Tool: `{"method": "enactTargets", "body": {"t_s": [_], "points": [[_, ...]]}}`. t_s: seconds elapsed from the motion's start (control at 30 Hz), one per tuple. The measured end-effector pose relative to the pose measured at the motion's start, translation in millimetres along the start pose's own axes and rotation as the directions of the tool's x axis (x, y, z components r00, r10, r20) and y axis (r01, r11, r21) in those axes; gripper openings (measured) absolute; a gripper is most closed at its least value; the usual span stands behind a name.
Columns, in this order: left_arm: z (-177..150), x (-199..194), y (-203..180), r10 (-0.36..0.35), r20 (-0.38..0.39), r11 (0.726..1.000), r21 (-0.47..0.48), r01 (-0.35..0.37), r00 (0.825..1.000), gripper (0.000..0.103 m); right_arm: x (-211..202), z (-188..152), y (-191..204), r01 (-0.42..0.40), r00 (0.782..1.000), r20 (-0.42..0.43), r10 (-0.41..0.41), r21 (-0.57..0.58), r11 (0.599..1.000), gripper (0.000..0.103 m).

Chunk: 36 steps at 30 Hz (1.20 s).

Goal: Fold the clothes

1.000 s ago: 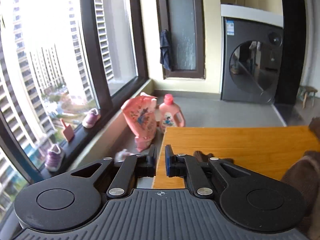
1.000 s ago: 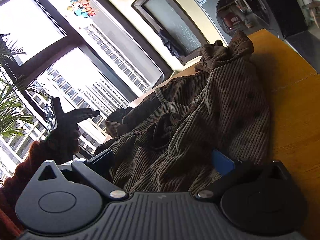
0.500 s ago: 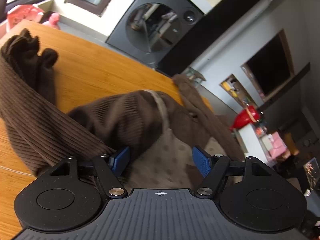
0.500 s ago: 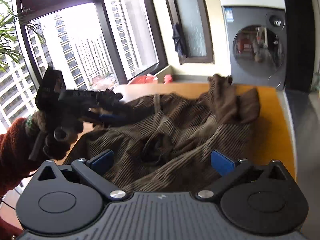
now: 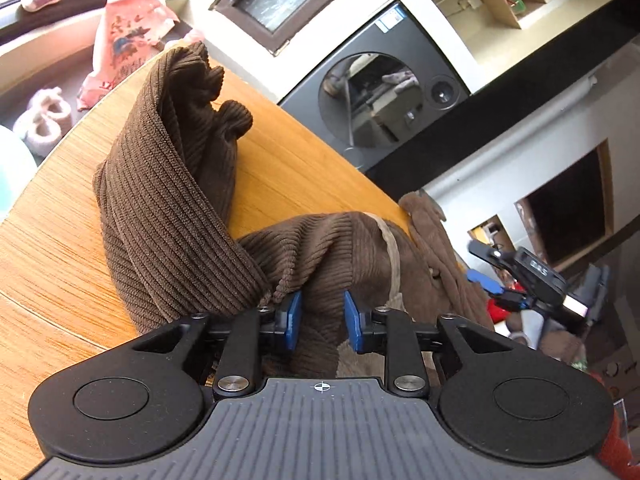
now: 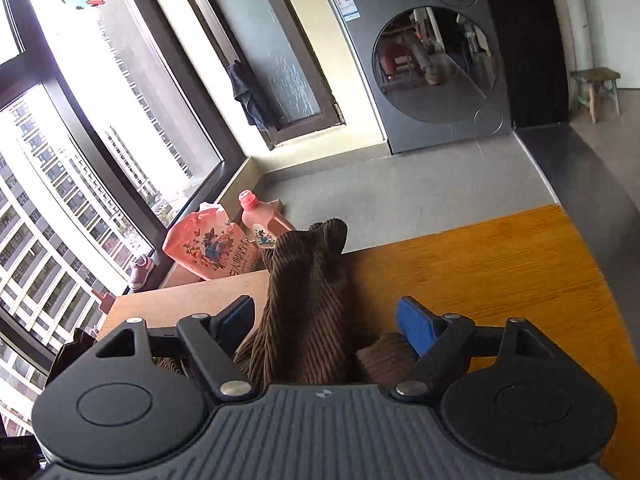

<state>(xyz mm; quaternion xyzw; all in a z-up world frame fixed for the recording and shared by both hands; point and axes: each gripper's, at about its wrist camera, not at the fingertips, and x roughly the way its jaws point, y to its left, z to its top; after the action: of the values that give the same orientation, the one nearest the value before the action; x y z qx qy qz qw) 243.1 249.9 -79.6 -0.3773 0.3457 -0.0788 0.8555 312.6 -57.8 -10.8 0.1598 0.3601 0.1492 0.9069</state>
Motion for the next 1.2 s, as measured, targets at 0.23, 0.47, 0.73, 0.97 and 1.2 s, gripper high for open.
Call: {"method": "enactTargets", "body": {"t_s": [0.23,0.47,0.73,0.97,1.2], "points": [[-6,-5,-7,-0.021,0.011,0.999,0.031,0.021,1.000,0.052,49,3,33,-0.040,0.993,-0.112,0.027,-0.116,0.992,0.027],[-4,1,-19,-0.032,0.035,0.998,0.046,0.031,0.999,0.074,-60,22,21,-0.118,0.984,0.117,0.132,-0.115,0.986,0.009],[-7,-7,-36,-0.016,0.042,0.998,0.068,0.013,0.999,0.093,-174,-23,-32,0.156,0.955,0.280,-0.097,-0.199,0.968,0.009],[-50,-55,-70,0.012,-0.047,0.969,0.245,0.000,0.999,0.096,-177,-102,-42,0.249,0.968,0.096,-0.230,-0.303,0.920,0.009],[-119,-95,-82,-0.025,-0.188,0.936,0.341,0.090,0.982,0.092,-225,-148,-30,0.242,0.969,0.111,-0.219,-0.260,0.935,0.051]]}}
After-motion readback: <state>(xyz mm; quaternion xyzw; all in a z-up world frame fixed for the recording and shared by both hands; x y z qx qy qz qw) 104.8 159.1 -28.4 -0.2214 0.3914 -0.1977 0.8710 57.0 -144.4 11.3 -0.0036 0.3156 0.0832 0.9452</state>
